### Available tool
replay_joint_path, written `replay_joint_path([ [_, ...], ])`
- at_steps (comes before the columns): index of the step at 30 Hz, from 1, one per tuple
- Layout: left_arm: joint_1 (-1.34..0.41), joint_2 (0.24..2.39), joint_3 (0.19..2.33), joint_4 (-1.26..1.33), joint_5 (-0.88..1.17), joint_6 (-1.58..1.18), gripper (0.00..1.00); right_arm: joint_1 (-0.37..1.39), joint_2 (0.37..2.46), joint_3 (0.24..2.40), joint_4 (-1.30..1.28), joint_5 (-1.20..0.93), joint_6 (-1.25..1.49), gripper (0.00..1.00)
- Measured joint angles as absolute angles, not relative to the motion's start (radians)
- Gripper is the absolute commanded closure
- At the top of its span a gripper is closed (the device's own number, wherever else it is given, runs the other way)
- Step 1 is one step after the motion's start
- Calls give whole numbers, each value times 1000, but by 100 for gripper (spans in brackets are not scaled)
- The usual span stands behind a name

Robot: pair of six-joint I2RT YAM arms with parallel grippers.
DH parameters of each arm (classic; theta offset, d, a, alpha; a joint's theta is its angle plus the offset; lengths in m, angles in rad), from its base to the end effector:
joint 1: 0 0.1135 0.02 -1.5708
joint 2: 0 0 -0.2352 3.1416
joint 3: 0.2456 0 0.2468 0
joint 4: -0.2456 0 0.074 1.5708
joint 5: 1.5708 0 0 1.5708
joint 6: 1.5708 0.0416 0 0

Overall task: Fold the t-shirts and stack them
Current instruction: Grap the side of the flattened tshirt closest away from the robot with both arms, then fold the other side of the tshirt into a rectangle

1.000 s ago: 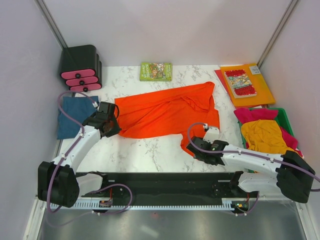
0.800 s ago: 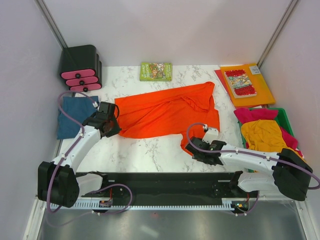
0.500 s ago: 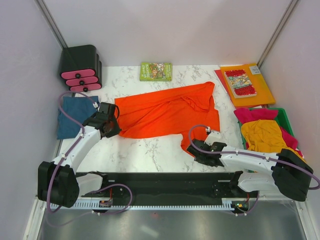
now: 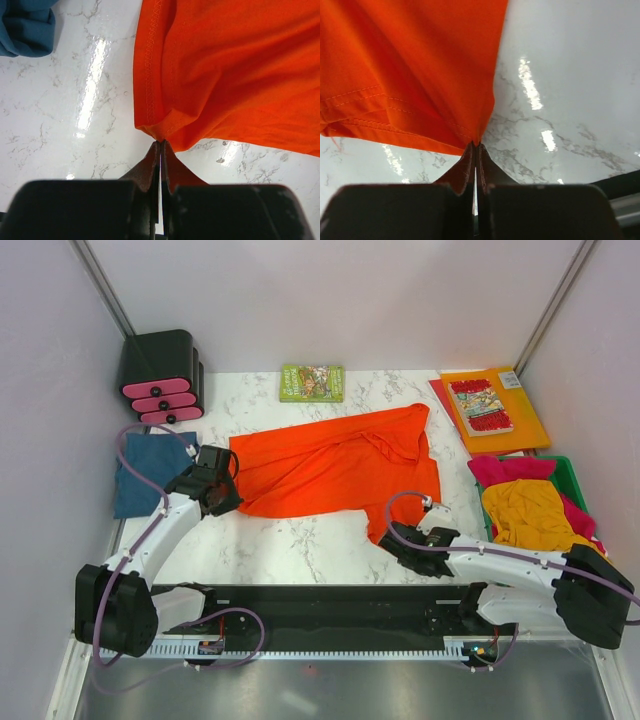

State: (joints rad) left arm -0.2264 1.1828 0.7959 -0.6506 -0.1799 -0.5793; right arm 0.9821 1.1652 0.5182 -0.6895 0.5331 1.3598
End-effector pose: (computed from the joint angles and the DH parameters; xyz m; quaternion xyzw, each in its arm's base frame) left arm 0.2295 -0.0452 0.1975 -0.1919 0.9417 -0.0232 0.2754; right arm 0.1175 0.1379 0.1264 0.2101 0.9353 0.0020 0.2849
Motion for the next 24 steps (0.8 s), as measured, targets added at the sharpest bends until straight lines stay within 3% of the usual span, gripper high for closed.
replay_joint_path([
  [5,-239,1181,796,-651,-177,-579,98,995,1092,559,-843,621,1387,100],
  [14,-266,1187,796,-651,-172,-578,98,1004,892,859,-1131,880,1383,100],
  [24,-266,1205,797,-658,-173,-578,98,1026,834,862,-1255,876,1369,100],
])
